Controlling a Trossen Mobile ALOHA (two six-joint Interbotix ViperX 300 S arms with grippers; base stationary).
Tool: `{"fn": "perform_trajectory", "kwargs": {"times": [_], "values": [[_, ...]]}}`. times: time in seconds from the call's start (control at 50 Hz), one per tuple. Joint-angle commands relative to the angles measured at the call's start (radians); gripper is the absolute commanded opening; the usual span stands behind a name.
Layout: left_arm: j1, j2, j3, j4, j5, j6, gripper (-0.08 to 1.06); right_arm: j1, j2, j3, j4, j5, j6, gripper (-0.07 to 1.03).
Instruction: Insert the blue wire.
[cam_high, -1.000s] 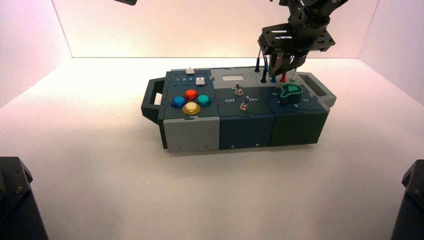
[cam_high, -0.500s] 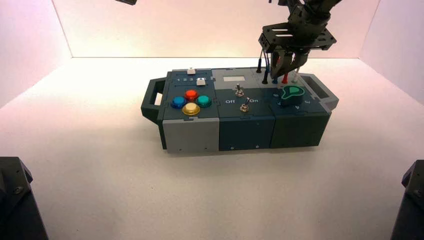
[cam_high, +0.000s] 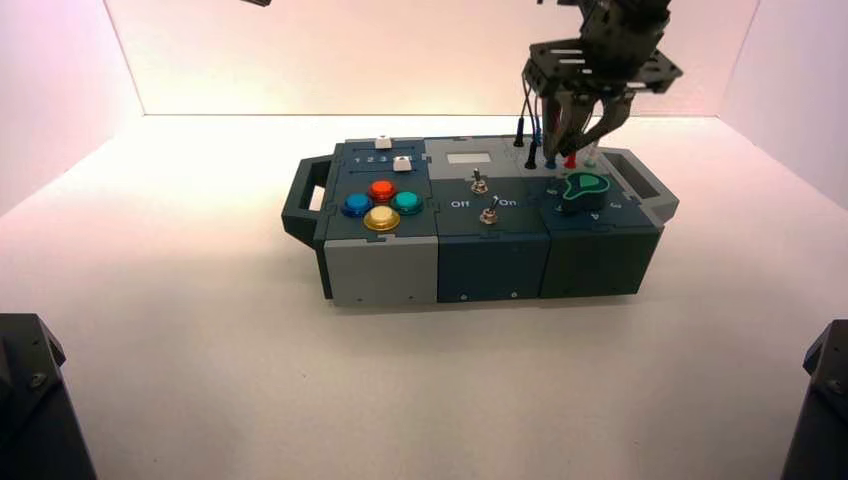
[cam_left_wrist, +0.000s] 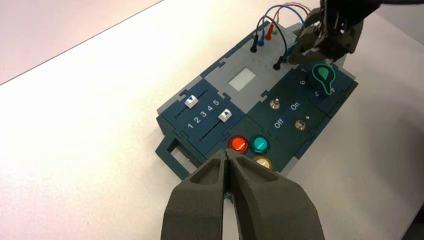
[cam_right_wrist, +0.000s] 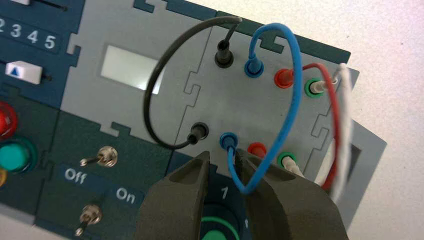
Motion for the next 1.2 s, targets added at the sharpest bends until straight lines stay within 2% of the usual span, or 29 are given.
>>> {"fn": "perform_trajectory", "kwargs": {"times": [0.02,0.24,0.76,1.04,1.2], "values": [[-0.003,-0.006,-0.009,0.002,-0.006,0.003,-0.03,0.005,-0.052,-0.026,0.000,0.023,-0.002,0.29],[-0.003,-0.009,-0.003,0.000,-0.023,0.003,-0.03,0.005,-0.095,-0.021,0.000,0.067,-0.002,0.29],[0.012,-0.014,0.011,0.002,-0.052,0.003,-0.03,0.000,-0.201,0.029,0.000,0.074,0.003,0.29],[0.017,-0.015,0.026,0.002,-0.092,-0.006,-0.03,0.002,-0.287,0.066,0.015,0.081,0.006,0.29],[0.031,-0.029,0.052,0.002,-0.169,-0.006,-0.03,0.000,-0.396,0.095,0.012,0.071,0.008,0.26]]}}
